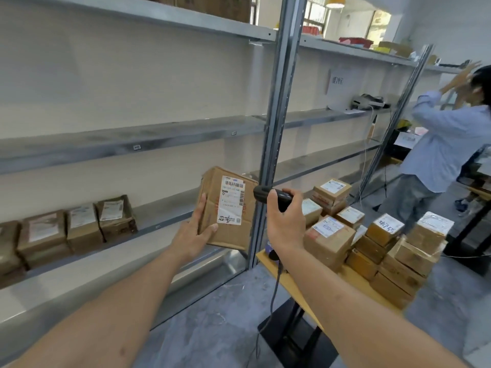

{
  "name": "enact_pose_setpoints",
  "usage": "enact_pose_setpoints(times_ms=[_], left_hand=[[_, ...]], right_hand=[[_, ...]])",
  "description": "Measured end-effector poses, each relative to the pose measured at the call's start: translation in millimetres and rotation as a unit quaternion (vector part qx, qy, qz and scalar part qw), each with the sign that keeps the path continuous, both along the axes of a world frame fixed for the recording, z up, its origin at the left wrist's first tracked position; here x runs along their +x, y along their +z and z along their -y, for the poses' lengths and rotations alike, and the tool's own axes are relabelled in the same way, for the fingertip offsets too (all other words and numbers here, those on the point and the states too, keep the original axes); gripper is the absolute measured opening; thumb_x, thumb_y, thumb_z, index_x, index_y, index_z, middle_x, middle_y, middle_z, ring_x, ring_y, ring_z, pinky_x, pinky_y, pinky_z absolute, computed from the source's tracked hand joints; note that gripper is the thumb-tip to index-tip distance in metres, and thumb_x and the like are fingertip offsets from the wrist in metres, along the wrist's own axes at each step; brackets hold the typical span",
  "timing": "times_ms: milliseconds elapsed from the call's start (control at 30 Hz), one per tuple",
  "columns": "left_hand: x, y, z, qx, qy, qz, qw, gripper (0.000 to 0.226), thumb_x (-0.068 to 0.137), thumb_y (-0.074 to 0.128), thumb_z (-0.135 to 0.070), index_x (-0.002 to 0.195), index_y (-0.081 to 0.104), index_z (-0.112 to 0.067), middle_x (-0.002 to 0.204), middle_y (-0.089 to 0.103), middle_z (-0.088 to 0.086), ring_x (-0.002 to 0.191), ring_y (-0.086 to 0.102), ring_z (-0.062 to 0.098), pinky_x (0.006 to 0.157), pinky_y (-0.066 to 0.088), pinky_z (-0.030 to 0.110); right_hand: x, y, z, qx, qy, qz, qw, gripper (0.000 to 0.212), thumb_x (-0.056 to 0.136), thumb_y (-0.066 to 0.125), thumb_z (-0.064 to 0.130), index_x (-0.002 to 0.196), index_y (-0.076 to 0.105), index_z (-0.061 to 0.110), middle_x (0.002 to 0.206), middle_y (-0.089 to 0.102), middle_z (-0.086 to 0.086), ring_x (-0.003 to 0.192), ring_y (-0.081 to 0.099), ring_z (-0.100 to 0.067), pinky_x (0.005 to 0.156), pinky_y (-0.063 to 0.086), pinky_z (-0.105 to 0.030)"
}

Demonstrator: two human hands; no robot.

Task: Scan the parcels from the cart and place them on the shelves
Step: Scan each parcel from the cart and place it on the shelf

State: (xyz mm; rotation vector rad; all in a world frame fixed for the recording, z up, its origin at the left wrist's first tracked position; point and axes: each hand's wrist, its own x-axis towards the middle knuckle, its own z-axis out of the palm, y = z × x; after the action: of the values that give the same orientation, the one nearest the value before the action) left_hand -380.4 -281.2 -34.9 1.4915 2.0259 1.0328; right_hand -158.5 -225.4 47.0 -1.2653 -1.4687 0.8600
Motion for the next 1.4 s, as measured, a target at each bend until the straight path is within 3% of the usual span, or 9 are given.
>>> enact_pose_setpoints(times_ms=[233,333,400,567,767,933,1100,1267,1400], left_hand=[[-67,-6,2,-0.026,0.033,0.086,0.995,0.080,0.103,0.047,-0.065,0.149,-0.019,-0.071,0.166,0.038,-0.003,0.142,0.049,0.034,0.118,0.038,0.048],[-103,-10,3,-0.046,0.053,0.115,0.991,0.081,0.106,0.047,-0.057,0.158,-0.015,-0.057,0.169,0.032,-0.004,0.146,0.044,0.032,0.120,0.035,0.045],[-123,-11,5,-0.057,0.063,0.149,0.985,0.081,0.109,0.048,-0.048,0.162,-0.014,-0.050,0.169,0.030,-0.004,0.147,0.041,0.030,0.121,0.033,0.044],[-163,-14,7,-0.072,0.101,0.221,0.967,0.081,0.108,0.048,-0.044,0.159,-0.014,-0.057,0.154,0.037,-0.019,0.140,0.046,0.027,0.116,0.039,0.056],[-201,-30,-16,-0.089,0.165,0.242,0.952,0.079,0.108,0.048,-0.044,0.158,-0.010,-0.061,0.160,0.042,-0.011,0.133,0.053,0.030,0.110,0.044,0.053],[-224,-49,-56,-0.093,0.206,0.265,0.937,0.078,0.108,0.047,-0.045,0.158,-0.011,-0.060,0.161,0.041,-0.011,0.124,0.050,0.024,0.102,0.043,0.049],[-239,-60,-101,-0.106,0.264,0.278,0.917,0.079,0.107,0.049,-0.051,0.156,-0.011,-0.063,0.169,0.031,-0.011,0.146,0.043,0.030,0.116,0.038,0.058],[-246,-68,-134,-0.121,0.316,0.298,0.893,0.080,0.107,0.050,-0.049,0.159,-0.010,-0.058,0.169,0.029,-0.011,0.153,0.033,0.031,0.116,0.037,0.062],[-265,-82,-153,-0.132,0.329,0.304,0.884,0.082,0.105,0.050,-0.052,0.158,-0.012,-0.060,0.172,0.022,-0.010,0.156,0.028,0.032,0.115,0.037,0.061]], right_hand=[[-77,-7,3,-0.010,0.024,0.009,1.000,0.031,0.105,0.053,0.054,0.127,0.047,0.034,0.103,0.063,0.007,0.094,0.061,-0.017,0.081,0.043,-0.032],[-119,-13,5,-0.016,0.036,0.013,0.999,0.032,0.104,0.054,0.055,0.129,0.046,0.037,0.106,0.064,0.008,0.091,0.061,-0.011,0.085,0.046,-0.033],[-143,-16,6,-0.020,0.045,0.015,0.999,0.033,0.104,0.054,0.054,0.131,0.047,0.036,0.105,0.063,0.009,0.087,0.058,-0.003,0.084,0.045,-0.032],[-195,-28,0,-0.034,0.070,0.010,0.997,0.031,0.103,0.056,0.053,0.127,0.049,0.036,0.110,0.065,0.011,0.098,0.063,-0.011,0.085,0.047,-0.031],[-245,-48,-39,-0.060,0.118,0.015,0.991,0.031,0.100,0.055,0.059,0.125,0.047,0.041,0.102,0.069,0.018,0.094,0.070,-0.015,0.088,0.058,-0.043],[-280,-68,-98,-0.076,0.166,0.030,0.983,0.032,0.101,0.055,0.058,0.126,0.047,0.039,0.102,0.067,0.019,0.093,0.071,-0.017,0.083,0.053,-0.036],[-313,-88,-160,-0.090,0.233,0.043,0.967,0.034,0.102,0.057,0.053,0.130,0.050,0.036,0.100,0.063,0.022,0.088,0.061,0.003,0.084,0.049,-0.032],[-338,-112,-201,-0.102,0.287,0.073,0.950,0.034,0.101,0.056,0.056,0.130,0.048,0.039,0.107,0.067,0.013,0.096,0.067,-0.014,0.091,0.056,-0.041],[-357,-122,-227,-0.119,0.302,0.086,0.942,0.034,0.101,0.057,0.054,0.130,0.049,0.039,0.105,0.066,0.016,0.096,0.066,-0.015,0.091,0.055,-0.040]])
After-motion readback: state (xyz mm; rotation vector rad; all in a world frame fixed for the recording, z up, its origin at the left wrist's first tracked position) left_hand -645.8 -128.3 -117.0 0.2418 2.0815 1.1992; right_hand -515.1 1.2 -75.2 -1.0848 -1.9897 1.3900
